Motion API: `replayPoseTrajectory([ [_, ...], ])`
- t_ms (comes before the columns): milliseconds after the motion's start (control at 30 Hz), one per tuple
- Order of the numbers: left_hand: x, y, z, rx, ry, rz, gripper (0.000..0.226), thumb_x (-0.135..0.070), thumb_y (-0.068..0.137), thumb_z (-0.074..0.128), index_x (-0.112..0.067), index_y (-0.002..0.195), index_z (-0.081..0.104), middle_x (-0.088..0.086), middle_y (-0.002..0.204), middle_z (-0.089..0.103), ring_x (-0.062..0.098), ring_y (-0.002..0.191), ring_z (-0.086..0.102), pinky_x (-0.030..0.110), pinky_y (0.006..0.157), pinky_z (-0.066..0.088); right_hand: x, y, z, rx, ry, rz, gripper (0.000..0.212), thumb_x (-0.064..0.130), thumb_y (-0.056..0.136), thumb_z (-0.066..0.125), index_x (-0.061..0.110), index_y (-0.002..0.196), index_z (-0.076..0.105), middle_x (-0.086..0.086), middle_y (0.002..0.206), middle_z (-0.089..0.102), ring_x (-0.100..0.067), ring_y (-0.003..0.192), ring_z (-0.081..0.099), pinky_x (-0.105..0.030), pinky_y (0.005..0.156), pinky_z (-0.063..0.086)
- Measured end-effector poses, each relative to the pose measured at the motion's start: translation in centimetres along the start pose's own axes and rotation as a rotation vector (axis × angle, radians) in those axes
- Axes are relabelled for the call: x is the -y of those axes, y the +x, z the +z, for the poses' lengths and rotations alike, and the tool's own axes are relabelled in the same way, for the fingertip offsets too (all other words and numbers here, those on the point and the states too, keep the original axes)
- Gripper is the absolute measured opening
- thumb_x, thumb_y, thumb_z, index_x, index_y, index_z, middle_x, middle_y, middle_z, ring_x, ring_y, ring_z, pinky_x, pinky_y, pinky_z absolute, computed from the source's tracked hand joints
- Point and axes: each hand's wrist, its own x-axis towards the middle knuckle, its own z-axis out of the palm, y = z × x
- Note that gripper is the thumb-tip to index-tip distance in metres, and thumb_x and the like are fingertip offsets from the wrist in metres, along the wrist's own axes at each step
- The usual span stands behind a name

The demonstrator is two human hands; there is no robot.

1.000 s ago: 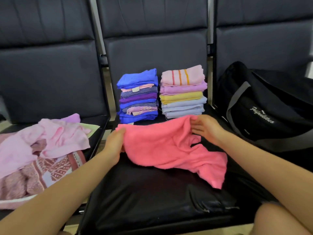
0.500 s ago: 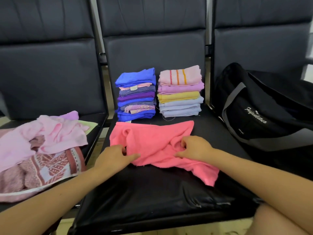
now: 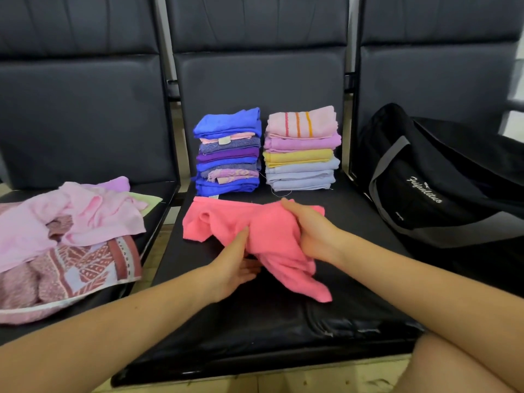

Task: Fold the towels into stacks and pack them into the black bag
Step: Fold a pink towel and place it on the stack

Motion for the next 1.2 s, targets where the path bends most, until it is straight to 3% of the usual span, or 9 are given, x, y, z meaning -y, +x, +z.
replayPoseTrajectory([
  [133, -1.4, -0.6, 0.9, 0.151, -0.480, 0.081, 0.045, -0.050, 0.098, 0.038, -0.013, 0.105, 0.062, 0.009, 0.091, 0.071, 0.024, 0.081, 0.068, 0.037, 0.073, 0.052, 1.8, -1.0, 1.4, 0.073, 0.139, -0.108, 0.043, 0.032, 0.097, 0.053, 0.003, 0.129, 0.057, -0.015, 0.127, 0.063, -0.025, 0.119, 0.058, -0.035, 0.094, 0.048],
  [300, -4.1, -0.3, 1.2, 0.112, -0.264, 0.313, 0.046, -0.044, 0.100, 0.041, -0.012, 0.127, 0.059, 0.011, 0.123, 0.065, 0.021, 0.117, 0.060, 0.037, 0.104, 0.043, 2.5, -2.0, 0.4, 0.016, -0.084, -0.300, 0.027, 0.019, 0.093, 0.061, 0.006, 0.117, 0.061, -0.015, 0.112, 0.068, -0.021, 0.098, 0.066, -0.036, 0.093, 0.052],
  [433, -4.9, 0.1, -0.5, -0.117, -0.242, 0.404, 0.028, -0.038, 0.098, 0.049, -0.020, 0.102, 0.071, 0.002, 0.105, 0.072, 0.015, 0.105, 0.063, 0.036, 0.101, 0.045, 3.3, -2.8, -0.8, -0.024, -0.134, -0.356, 0.005, 0.015, 0.091, 0.062, 0.013, 0.087, 0.062, -0.003, 0.073, 0.065, -0.009, 0.055, 0.061, -0.020, 0.044, 0.046],
  [500, -5.5, 0.3, -2.1, -0.232, -0.164, 0.425, 0.031, -0.055, 0.084, 0.059, -0.029, 0.086, 0.075, -0.006, 0.093, 0.074, 0.013, 0.099, 0.064, 0.037, 0.096, 0.047, 3.9, -3.1, -1.6, -0.057, -0.136, -0.386, 0.008, 0.014, 0.092, 0.062, 0.009, 0.097, 0.064, -0.008, 0.086, 0.067, -0.014, 0.070, 0.064, -0.026, 0.055, 0.051],
  [633, -6.3, -0.7, -4.6, -0.075, -0.181, 0.448, 0.041, -0.045, 0.093, 0.047, -0.020, 0.122, 0.062, 0.002, 0.122, 0.067, 0.017, 0.116, 0.060, 0.040, 0.104, 0.042, 4.2, -3.9, -2.4, -0.092, -0.179, -0.424, 0.027, 0.013, 0.092, 0.061, 0.004, 0.118, 0.064, -0.016, 0.119, 0.067, -0.030, 0.111, 0.063, -0.044, 0.098, 0.049],
  [800, -6.4, -3.4, -5.0, -0.037, 0.050, 0.472, 0.026, -0.043, 0.089, 0.053, -0.024, 0.095, 0.070, 0.004, 0.100, 0.070, 0.024, 0.093, 0.061, 0.033, 0.069, 0.042, 5.1, -6.2, -1.9, -0.092, -0.134, -0.398, 0.027, 0.016, 0.093, 0.060, 0.003, 0.117, 0.062, -0.017, 0.113, 0.068, -0.023, 0.098, 0.066, -0.036, 0.089, 0.054],
  [1000, -7.9, -8.0, -4.9, -0.024, -0.151, 0.733, 0.032, -0.031, 0.087, 0.056, -0.008, 0.106, 0.067, 0.015, 0.115, 0.067, 0.024, 0.108, 0.063, 0.040, 0.094, 0.048, 8.1, -10.6, -1.0, 0.051, 0.011, -0.344, 0.018, 0.015, 0.096, 0.051, 0.008, 0.107, 0.064, -0.004, 0.079, 0.073, -0.013, 0.070, 0.070, -0.022, 0.063, 0.056],
  [1067, -8.4, -9.1, -5.0, -0.043, -0.178, 0.766, 0.031, -0.034, 0.095, 0.049, -0.010, 0.106, 0.065, 0.008, 0.101, 0.070, 0.018, 0.082, 0.068, 0.034, 0.074, 0.052, 8.5, -11.5, -0.7, 0.073, 0.022, -0.341, 0.021, 0.012, 0.095, 0.052, 0.004, 0.110, 0.063, -0.006, 0.081, 0.073, -0.014, 0.072, 0.069, -0.023, 0.066, 0.057],
  [1200, -9.2, -10.1, -5.4, -0.181, -0.217, 0.750, 0.032, -0.032, 0.096, 0.052, -0.022, 0.065, 0.047, -0.007, 0.049, 0.035, 0.005, 0.039, 0.026, 0.017, 0.035, 0.021, 8.6, -11.8, -0.5, 0.134, 0.052, -0.343, 0.033, 0.007, 0.088, 0.057, 0.004, 0.120, 0.061, -0.010, 0.100, 0.070, -0.017, 0.087, 0.068, -0.026, 0.077, 0.057],
])
